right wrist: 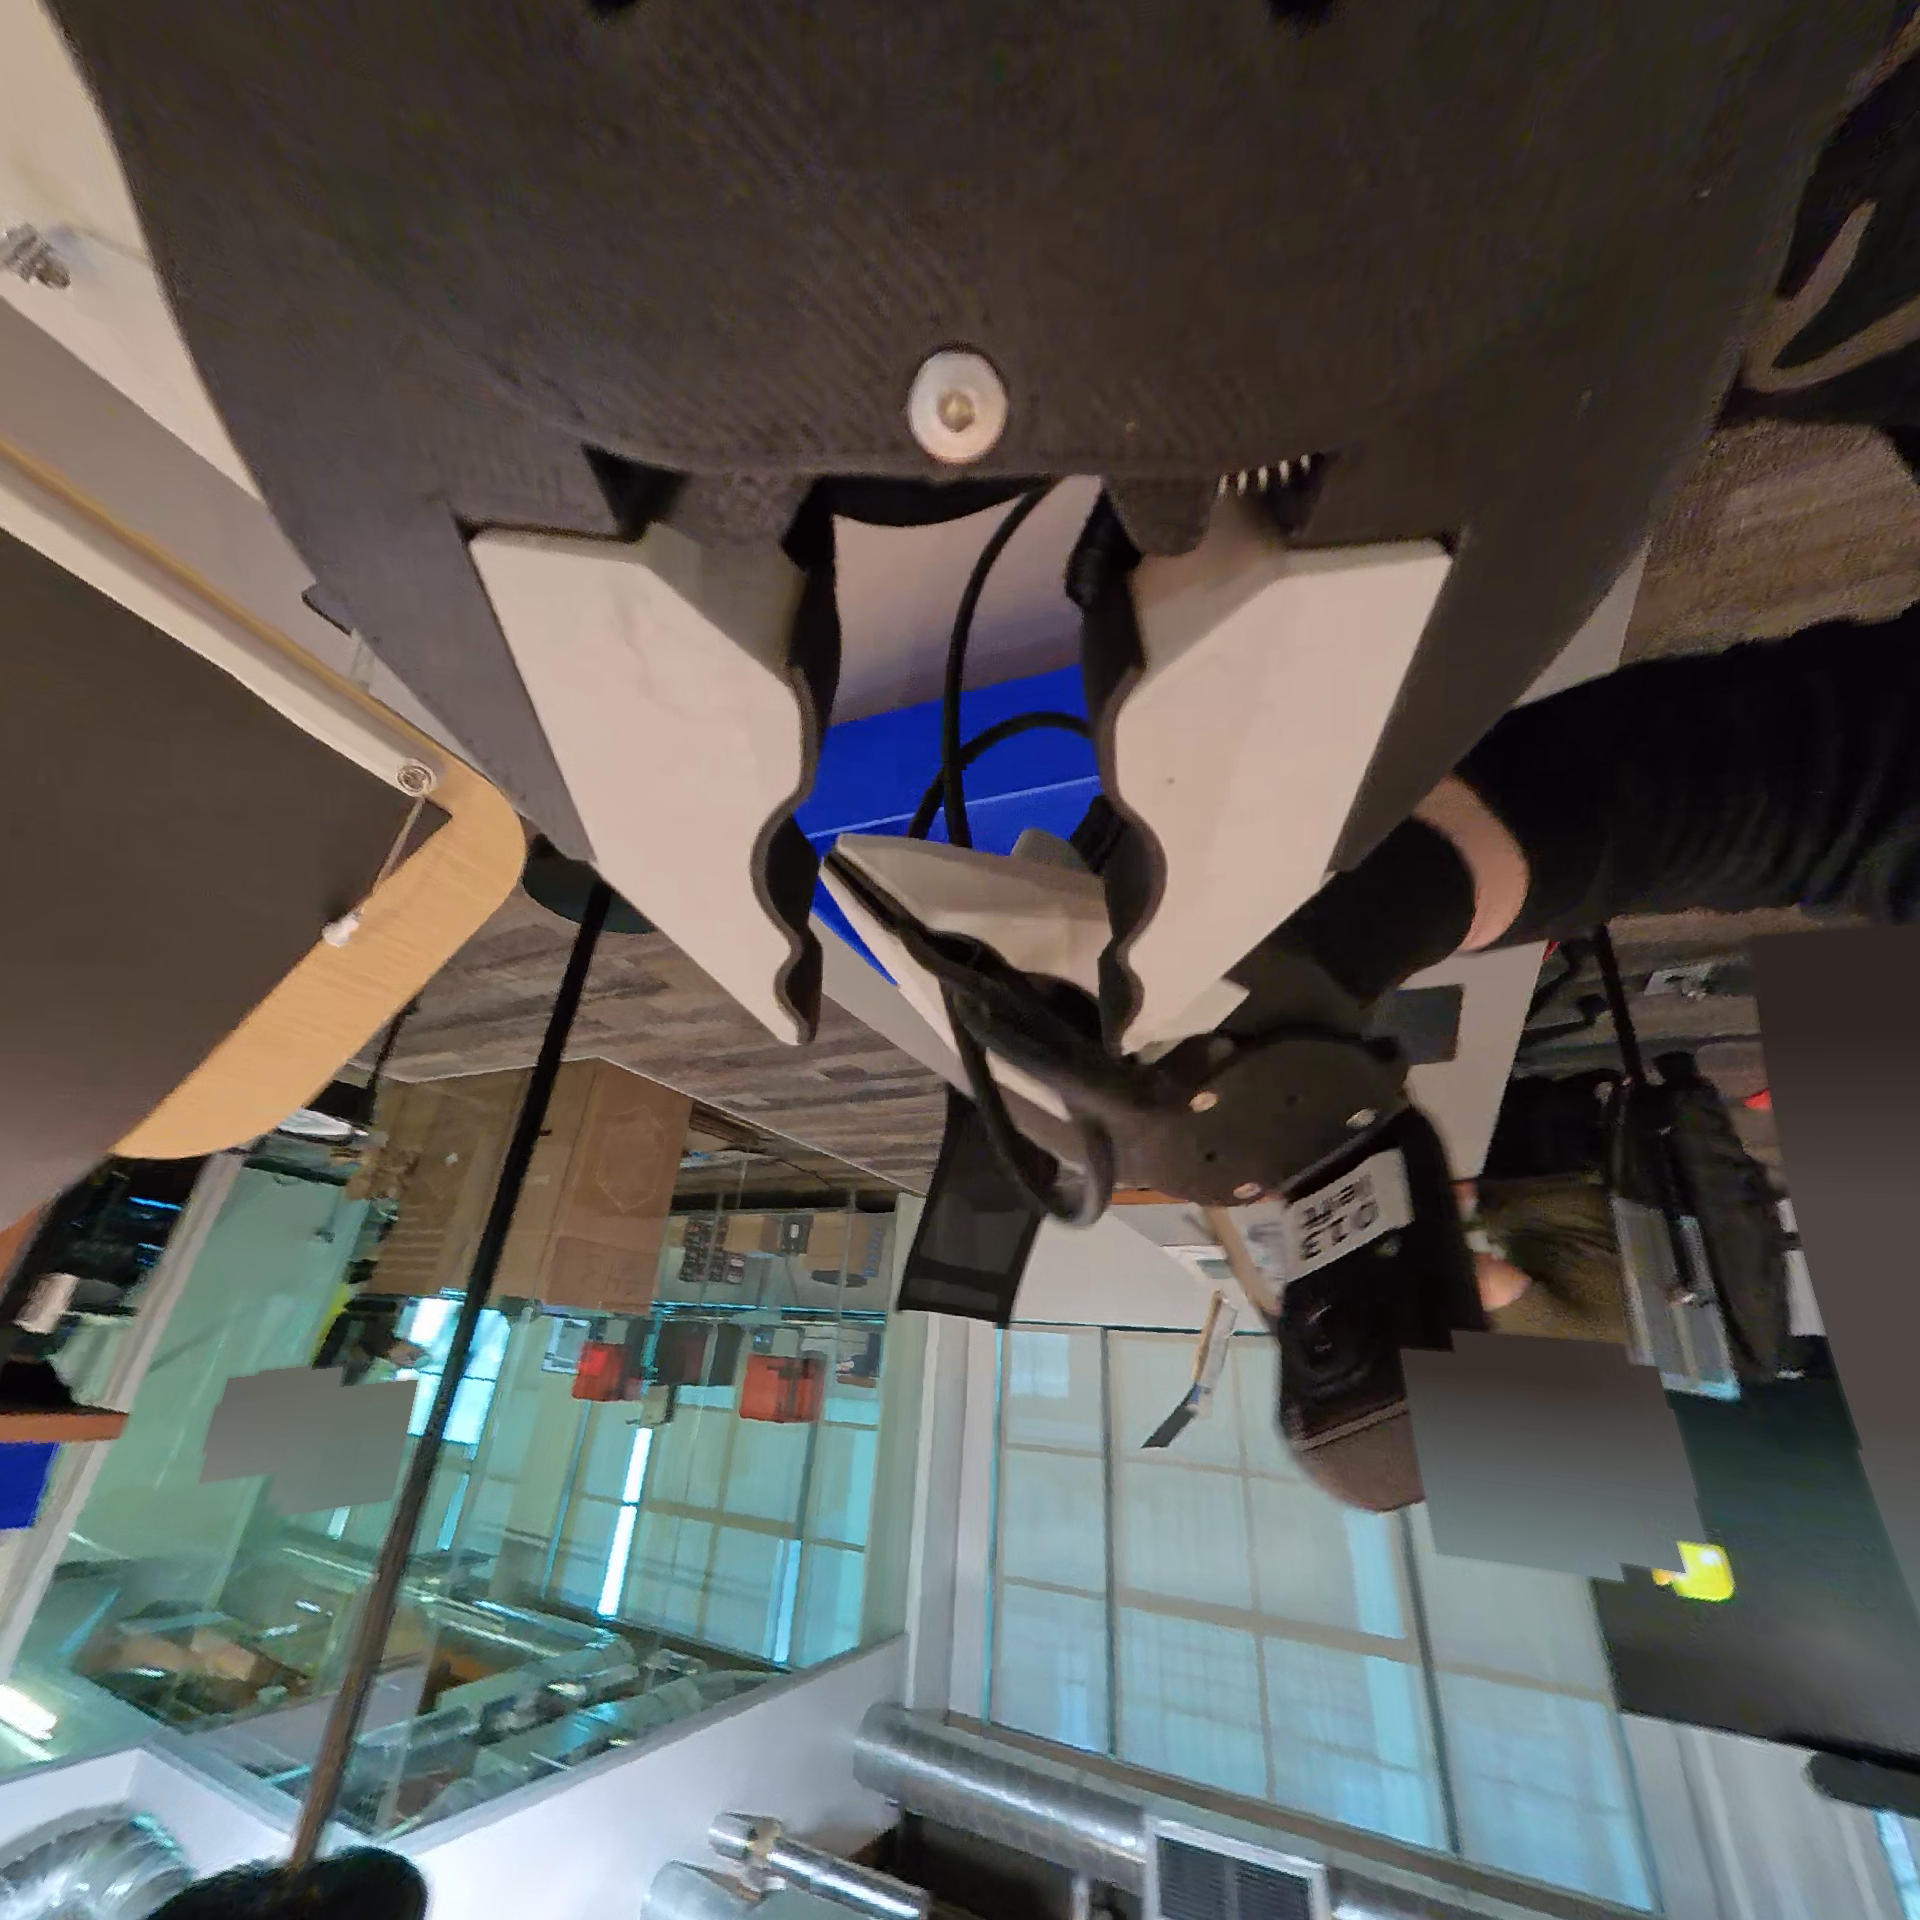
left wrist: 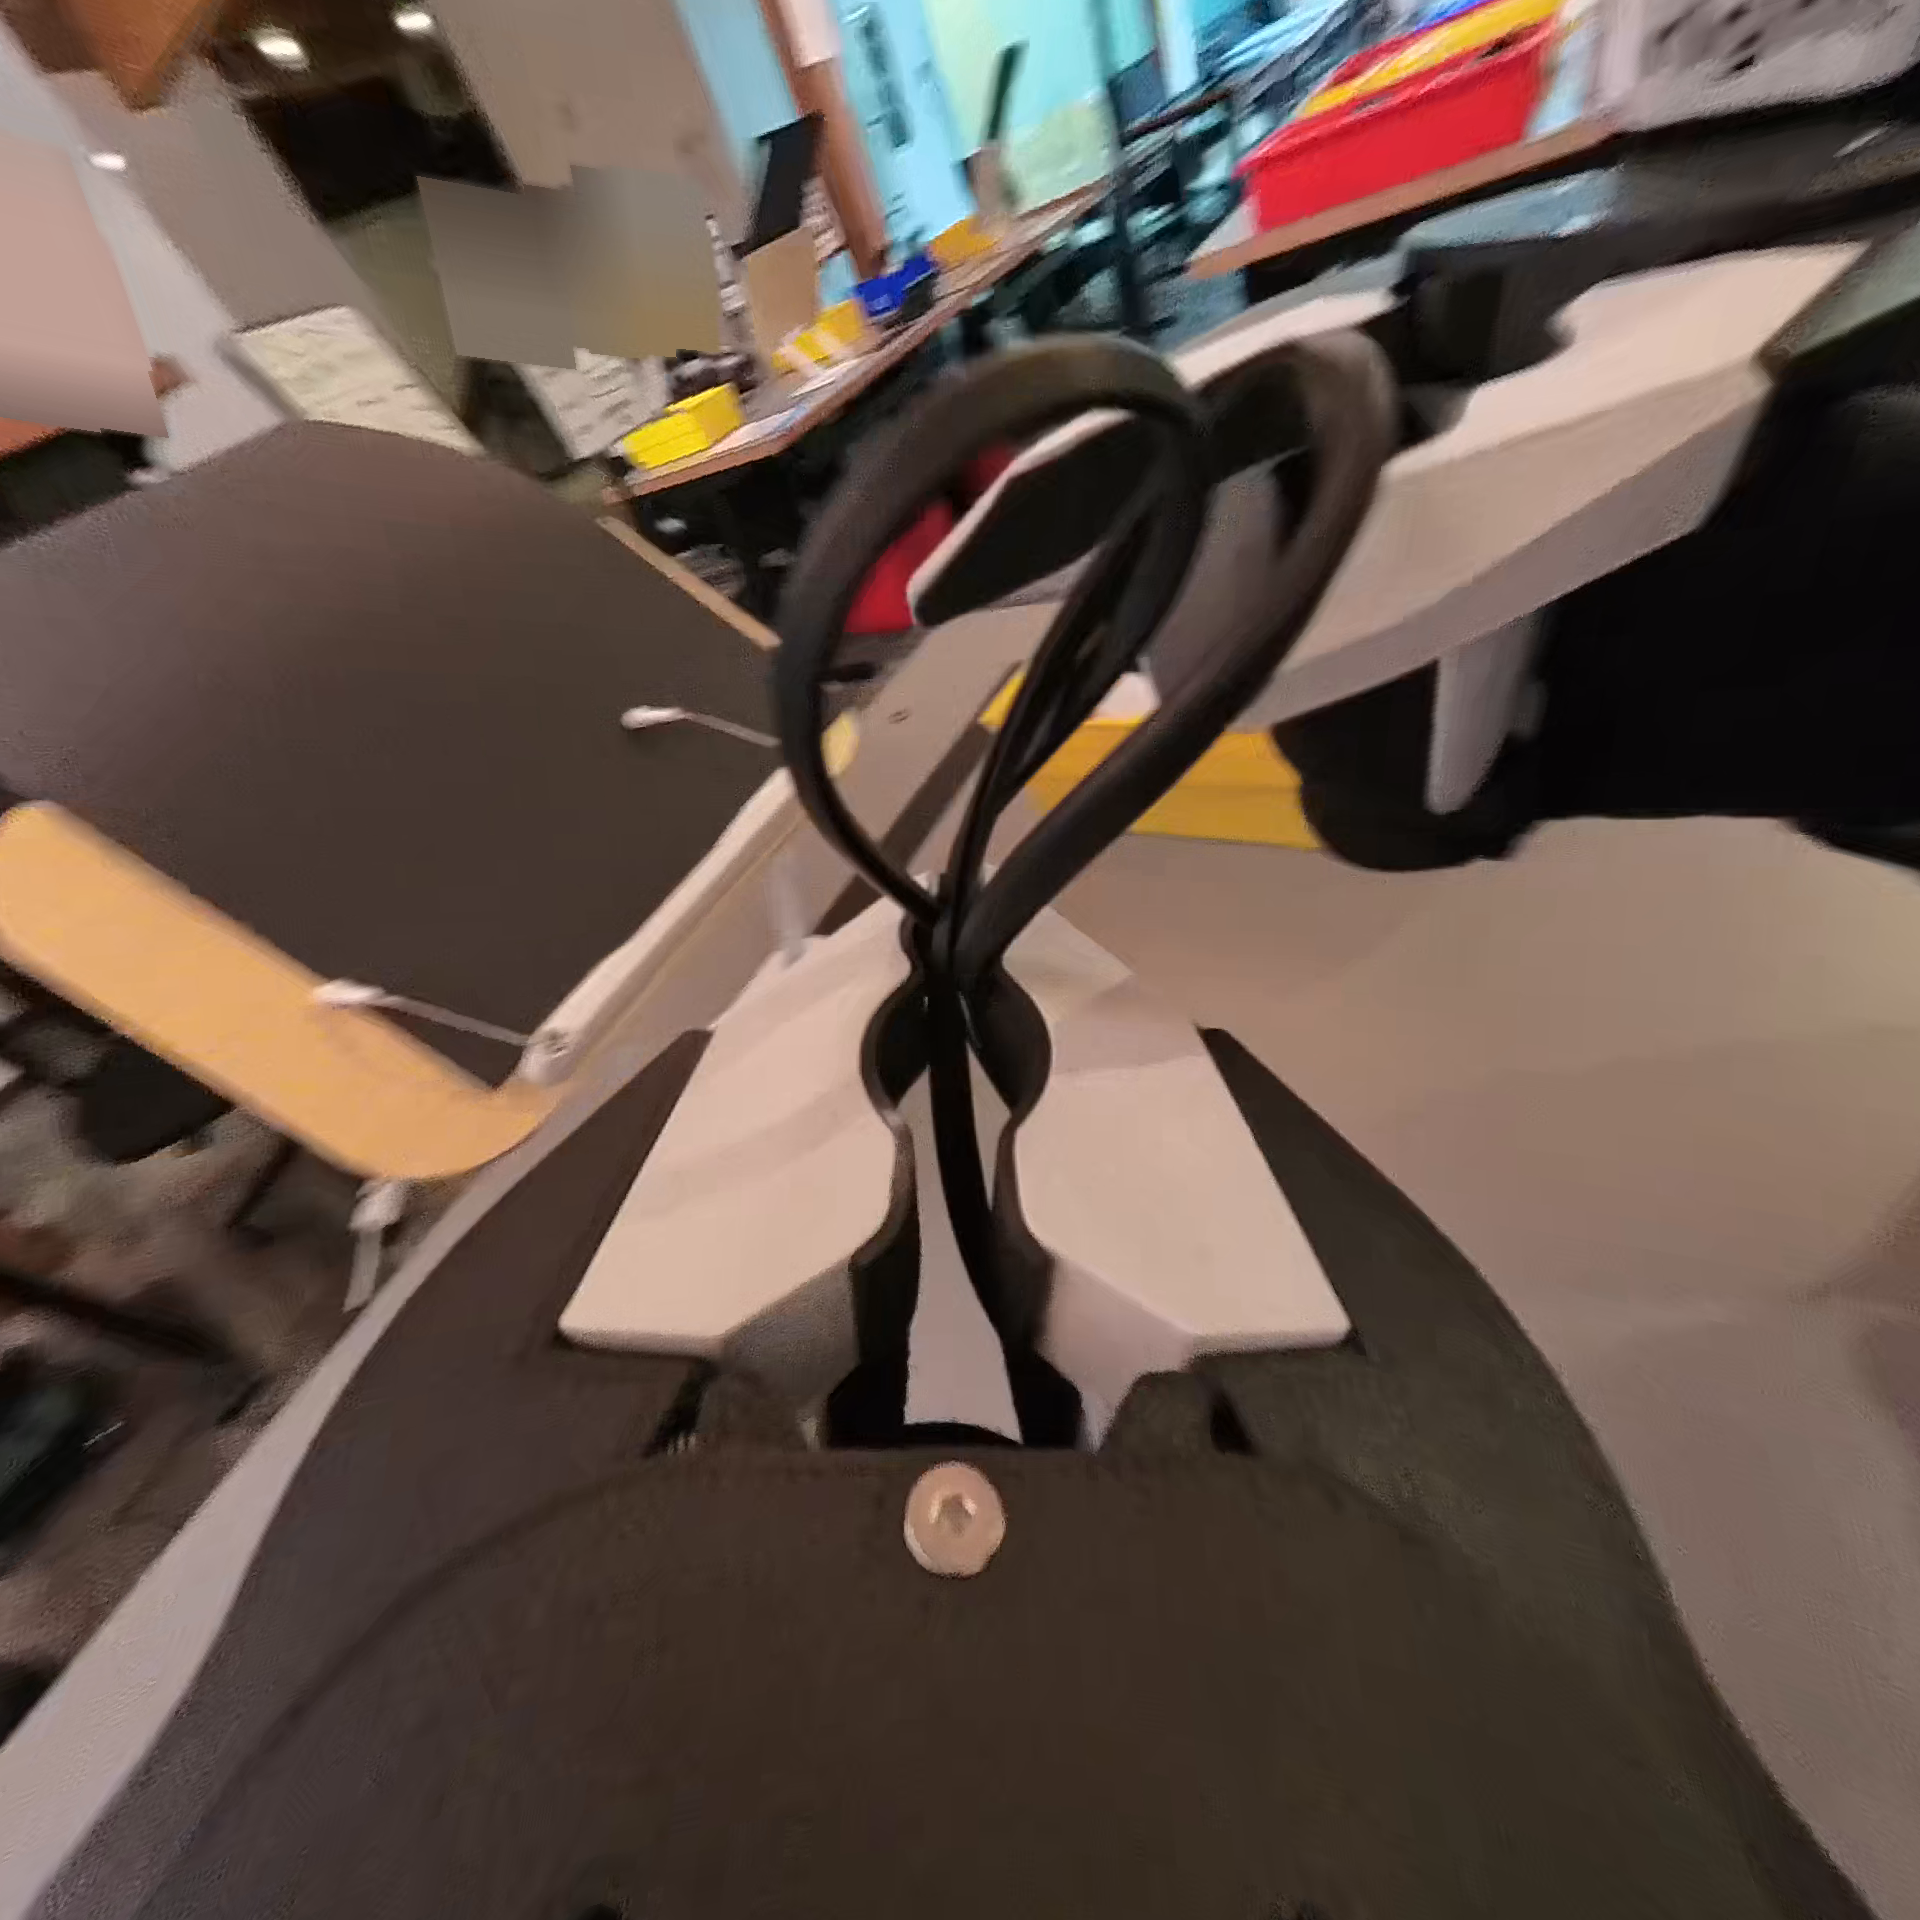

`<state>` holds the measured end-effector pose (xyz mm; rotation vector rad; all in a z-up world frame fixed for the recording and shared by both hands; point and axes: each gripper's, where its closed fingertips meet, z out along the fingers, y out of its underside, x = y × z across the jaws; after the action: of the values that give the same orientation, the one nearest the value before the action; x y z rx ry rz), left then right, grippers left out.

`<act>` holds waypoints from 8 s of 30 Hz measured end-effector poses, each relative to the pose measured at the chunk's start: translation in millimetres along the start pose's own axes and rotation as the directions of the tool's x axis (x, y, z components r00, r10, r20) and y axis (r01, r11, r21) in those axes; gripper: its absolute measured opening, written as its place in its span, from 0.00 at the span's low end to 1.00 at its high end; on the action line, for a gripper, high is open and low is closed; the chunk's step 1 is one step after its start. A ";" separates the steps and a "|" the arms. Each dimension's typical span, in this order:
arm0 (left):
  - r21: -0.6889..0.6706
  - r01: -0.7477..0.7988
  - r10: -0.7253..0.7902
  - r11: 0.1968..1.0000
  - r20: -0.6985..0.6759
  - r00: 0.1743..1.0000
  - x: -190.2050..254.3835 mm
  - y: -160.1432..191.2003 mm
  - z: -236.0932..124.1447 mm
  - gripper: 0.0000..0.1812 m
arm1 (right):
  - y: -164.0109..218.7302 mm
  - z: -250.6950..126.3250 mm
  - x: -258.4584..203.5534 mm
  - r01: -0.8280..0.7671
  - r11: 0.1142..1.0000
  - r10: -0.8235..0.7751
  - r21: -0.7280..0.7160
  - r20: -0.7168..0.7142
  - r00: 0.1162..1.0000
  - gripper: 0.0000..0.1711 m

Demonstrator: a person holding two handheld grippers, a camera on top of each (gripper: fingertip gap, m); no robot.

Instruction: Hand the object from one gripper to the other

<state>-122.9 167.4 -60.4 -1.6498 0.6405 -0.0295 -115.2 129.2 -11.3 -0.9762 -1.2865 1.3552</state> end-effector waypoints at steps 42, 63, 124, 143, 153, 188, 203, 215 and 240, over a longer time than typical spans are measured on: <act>-0.070 -0.081 -0.048 0.994 -0.968 0.247 189.1 31.2 -99.4 0.02 | 47.5 -41.5 -164.9 0.244 0.970 -0.128 -0.024 0.799 0.588 0.04; -0.059 -0.030 0.004 0.998 -0.390 0.921 72.9 17.9 8.7 0.28 | 16.8 1.7 -22.2 0.078 0.996 -0.071 -0.045 0.146 0.987 0.03; -0.071 -0.084 0.088 0.994 0.053 0.995 -3.0 -8.2 -7.6 0.33 | 8.3 -17.6 42.9 -0.016 0.999 0.009 -0.035 -0.200 0.980 0.01; -0.129 -0.133 0.152 0.983 0.157 0.976 -44.7 -5.6 -39.8 0.04 | 7.8 -271.0 214.2 0.077 0.841 -0.496 -0.536 -0.705 0.506 0.02; -0.275 -0.108 0.156 0.955 0.159 0.975 -53.7 21.5 -37.6 0.10 | 171.3 -371.3 266.0 -0.374 0.425 -0.558 -0.825 -0.564 0.610 0.21; -0.538 0.702 -0.335 0.468 0.627 0.703 -105.4 361.9 -286.6 0.12 | 221.1 -471.3 235.3 -0.485 0.607 -0.302 -0.630 -0.747 0.592 0.21; -0.290 0.821 -0.637 0.491 0.523 0.566 -99.0 353.8 -259.2 0.01 | 221.3 -415.1 205.3 -0.489 0.713 -0.130 -0.503 -0.780 0.612 0.16; -0.195 0.744 -0.604 0.639 0.471 0.643 -110.8 296.4 -247.4 0.02 | 220.6 -361.5 129.8 -0.488 0.738 -0.072 -0.467 -0.772 0.631 0.15; 0.086 0.607 -0.597 0.790 0.336 0.729 -126.0 195.2 -270.7 0.01 | 259.6 -96.5 -9.2 -0.410 0.752 0.078 -0.516 -0.549 0.832 0.34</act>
<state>-405.8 -33.1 -144.2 -1.7747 -0.1932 -0.1984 -51.9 152.2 -280.1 -1.8899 -1.2255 0.7550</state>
